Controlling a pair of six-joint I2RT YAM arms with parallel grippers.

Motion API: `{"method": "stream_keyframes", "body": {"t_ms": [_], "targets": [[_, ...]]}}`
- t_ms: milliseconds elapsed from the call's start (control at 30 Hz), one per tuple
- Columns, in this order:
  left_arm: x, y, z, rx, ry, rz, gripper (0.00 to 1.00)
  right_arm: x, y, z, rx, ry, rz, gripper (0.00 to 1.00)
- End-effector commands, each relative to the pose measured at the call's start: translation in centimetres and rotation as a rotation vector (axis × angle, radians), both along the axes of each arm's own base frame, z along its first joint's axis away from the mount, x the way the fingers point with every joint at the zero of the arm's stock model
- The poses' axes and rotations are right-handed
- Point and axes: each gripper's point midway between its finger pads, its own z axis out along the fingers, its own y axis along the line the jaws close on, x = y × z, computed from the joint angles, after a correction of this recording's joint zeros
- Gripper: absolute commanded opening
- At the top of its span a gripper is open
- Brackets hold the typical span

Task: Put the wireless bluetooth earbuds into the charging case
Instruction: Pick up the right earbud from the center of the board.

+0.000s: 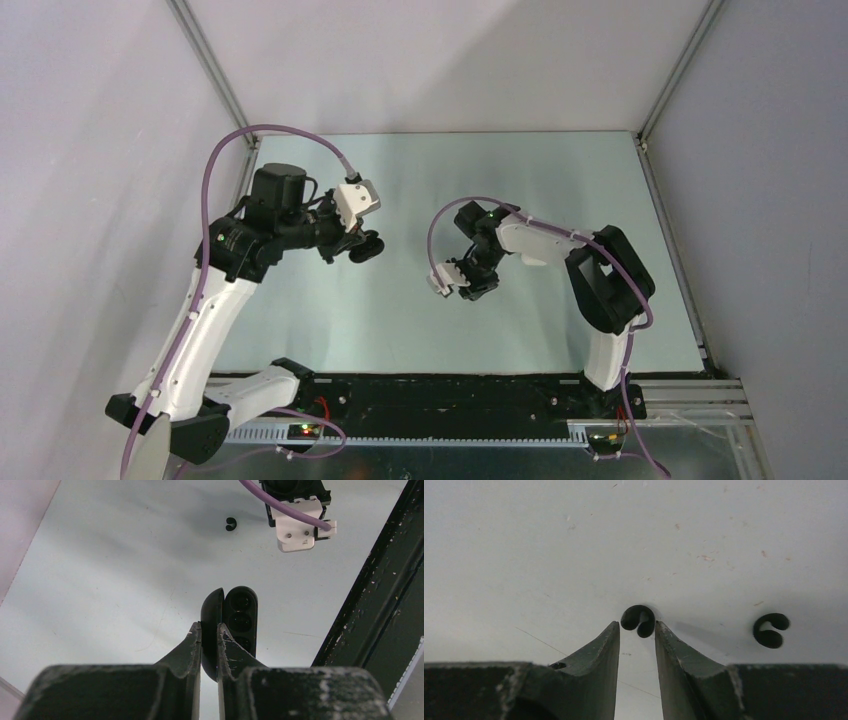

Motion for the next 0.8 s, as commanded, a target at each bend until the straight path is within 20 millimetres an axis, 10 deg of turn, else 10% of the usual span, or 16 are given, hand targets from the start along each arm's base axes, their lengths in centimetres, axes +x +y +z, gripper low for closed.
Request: {"method": "stream_keyframes", "body": {"t_ms": [0, 767], "targets": [[0.1, 0.2, 0.3, -0.010, -0.014, 0.011, 0.00, 0.3, 1.8, 3.0, 0.072, -0.009, 0.029, 0.36], [0.1, 0.2, 0.4, -0.011, -0.016, 0.013, 0.00, 2.1, 1.4, 0.1, -0.011, -0.042, 0.052, 0.36]]}}
